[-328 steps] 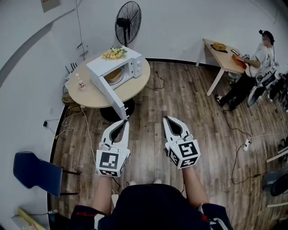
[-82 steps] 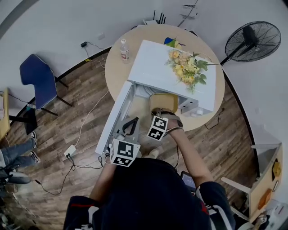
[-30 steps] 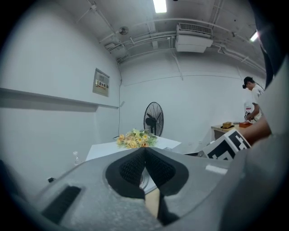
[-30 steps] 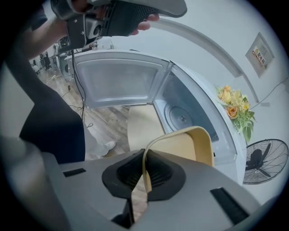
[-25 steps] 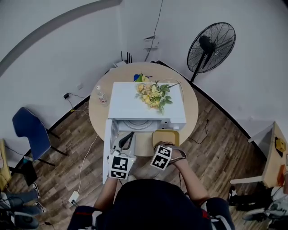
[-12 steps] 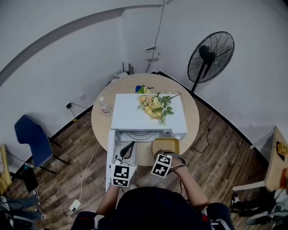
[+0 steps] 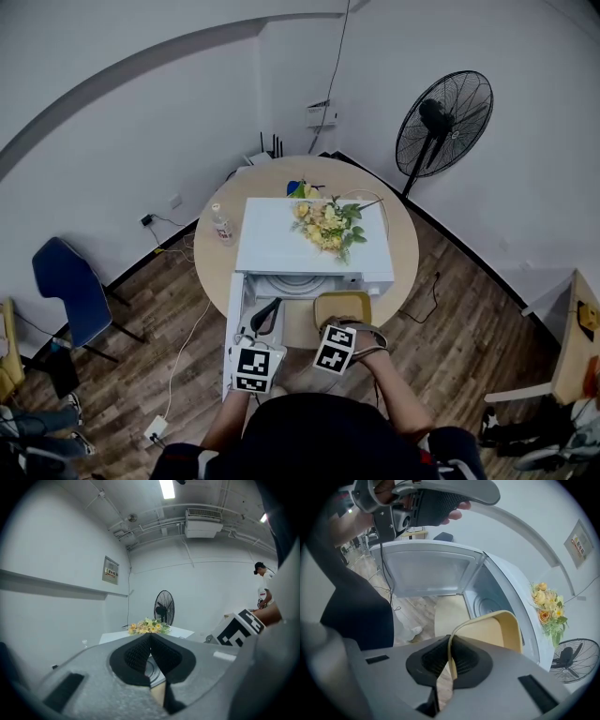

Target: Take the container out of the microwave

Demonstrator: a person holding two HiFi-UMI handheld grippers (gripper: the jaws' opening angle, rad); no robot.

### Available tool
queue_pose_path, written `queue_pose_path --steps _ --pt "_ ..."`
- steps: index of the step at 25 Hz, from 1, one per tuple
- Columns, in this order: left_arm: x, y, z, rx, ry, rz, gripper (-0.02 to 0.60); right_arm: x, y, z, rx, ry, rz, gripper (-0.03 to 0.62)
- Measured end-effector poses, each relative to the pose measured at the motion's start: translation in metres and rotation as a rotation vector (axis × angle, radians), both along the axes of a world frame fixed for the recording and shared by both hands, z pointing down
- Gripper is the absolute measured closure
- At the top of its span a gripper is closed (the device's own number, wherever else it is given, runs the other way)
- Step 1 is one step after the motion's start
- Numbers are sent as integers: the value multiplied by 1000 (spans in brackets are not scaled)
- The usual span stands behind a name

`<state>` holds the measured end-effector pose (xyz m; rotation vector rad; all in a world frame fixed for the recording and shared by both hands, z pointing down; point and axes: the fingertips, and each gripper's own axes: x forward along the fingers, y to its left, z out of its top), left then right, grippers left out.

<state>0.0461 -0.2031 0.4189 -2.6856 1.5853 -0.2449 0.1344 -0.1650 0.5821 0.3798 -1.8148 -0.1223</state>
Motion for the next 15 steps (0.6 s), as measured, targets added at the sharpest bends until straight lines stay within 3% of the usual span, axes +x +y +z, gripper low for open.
queue_pose_path --steps 15 --pt "-3 4 1 8 -12 -16 569 -2 0 0 2 0 -2 580"
